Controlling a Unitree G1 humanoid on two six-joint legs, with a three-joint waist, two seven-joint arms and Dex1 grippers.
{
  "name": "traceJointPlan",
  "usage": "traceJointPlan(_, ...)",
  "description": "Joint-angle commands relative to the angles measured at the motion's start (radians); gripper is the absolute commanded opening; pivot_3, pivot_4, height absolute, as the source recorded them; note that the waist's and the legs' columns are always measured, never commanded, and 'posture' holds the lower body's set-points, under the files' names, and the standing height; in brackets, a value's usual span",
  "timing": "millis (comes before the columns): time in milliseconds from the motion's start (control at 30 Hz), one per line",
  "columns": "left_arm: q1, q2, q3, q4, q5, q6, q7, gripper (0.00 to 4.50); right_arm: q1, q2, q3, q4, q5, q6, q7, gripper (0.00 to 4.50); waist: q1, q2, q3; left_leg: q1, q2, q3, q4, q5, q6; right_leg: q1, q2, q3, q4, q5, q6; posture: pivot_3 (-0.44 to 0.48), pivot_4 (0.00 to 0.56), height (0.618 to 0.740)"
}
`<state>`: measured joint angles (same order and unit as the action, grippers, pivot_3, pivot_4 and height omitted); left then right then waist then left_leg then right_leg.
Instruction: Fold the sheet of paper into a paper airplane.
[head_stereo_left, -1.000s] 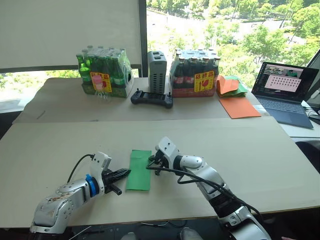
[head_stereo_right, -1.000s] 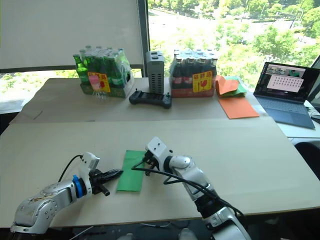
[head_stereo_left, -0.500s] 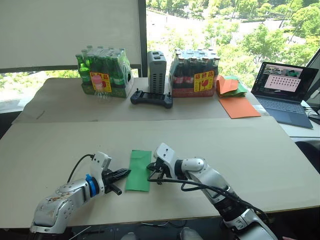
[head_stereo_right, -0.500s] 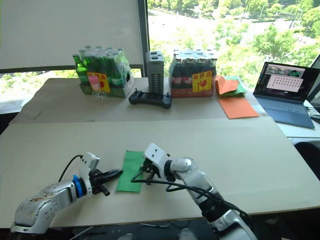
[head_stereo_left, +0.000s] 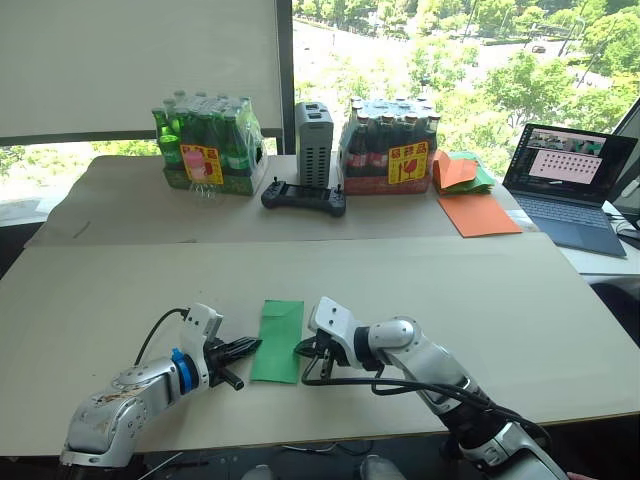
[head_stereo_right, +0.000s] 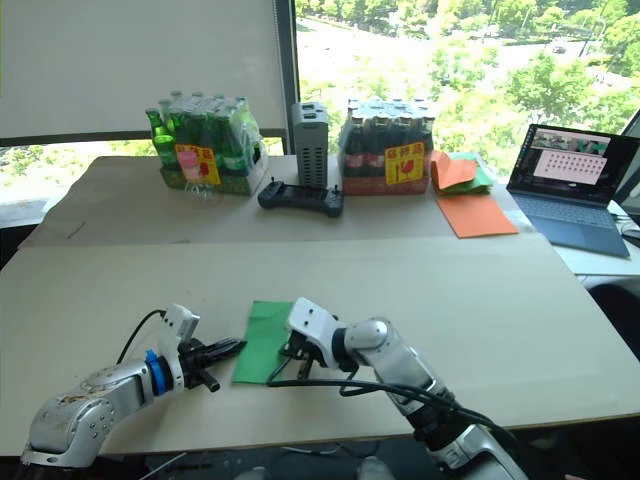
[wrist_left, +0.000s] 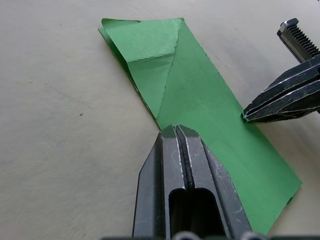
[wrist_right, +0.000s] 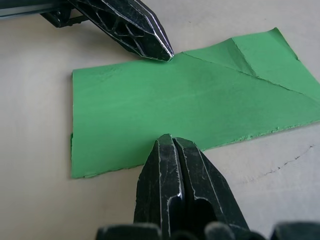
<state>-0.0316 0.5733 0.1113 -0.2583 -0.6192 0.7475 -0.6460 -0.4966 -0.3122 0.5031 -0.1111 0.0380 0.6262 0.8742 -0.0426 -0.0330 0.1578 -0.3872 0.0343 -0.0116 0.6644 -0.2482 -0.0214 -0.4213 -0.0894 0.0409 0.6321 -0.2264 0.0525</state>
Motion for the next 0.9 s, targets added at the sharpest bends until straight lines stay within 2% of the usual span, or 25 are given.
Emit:
traceJointPlan(33,-0.008,0.001,0.008,-0.01,0.001,0.009,0.003,0.02,0.024,-0.024,0.057,0.016,0.018,0.054,0.056,0.0,0.0,0.0,0.0,0.0,0.0,0.0,0.0,0.0,0.0,0.0,0.0,0.0,0.0,0.0,0.0,0.0,0.15,0.727)
traceJointPlan(433,-0.012,0.003,0.015,-0.012,-0.005,0.016,0.005,0.02,0.006,-0.082,0.06,-0.051,0.094,0.029,0.188,0.0,0.001,0.0,0.0,0.0,0.0,0.0,0.0,0.0,0.0,0.0,0.0,0.0,0.0,0.0,0.0,0.0,0.15,0.727)
traceJointPlan(900,-0.007,0.005,0.022,-0.022,-0.011,0.027,0.006,0.02,-0.013,-0.039,0.04,0.055,0.059,0.031,0.1,0.0,-0.002,0.0,0.0,0.001,0.001,0.0,0.0,0.0,0.0,0.0,0.001,0.0,0.001,0.0,0.0,0.0,0.15,0.727)
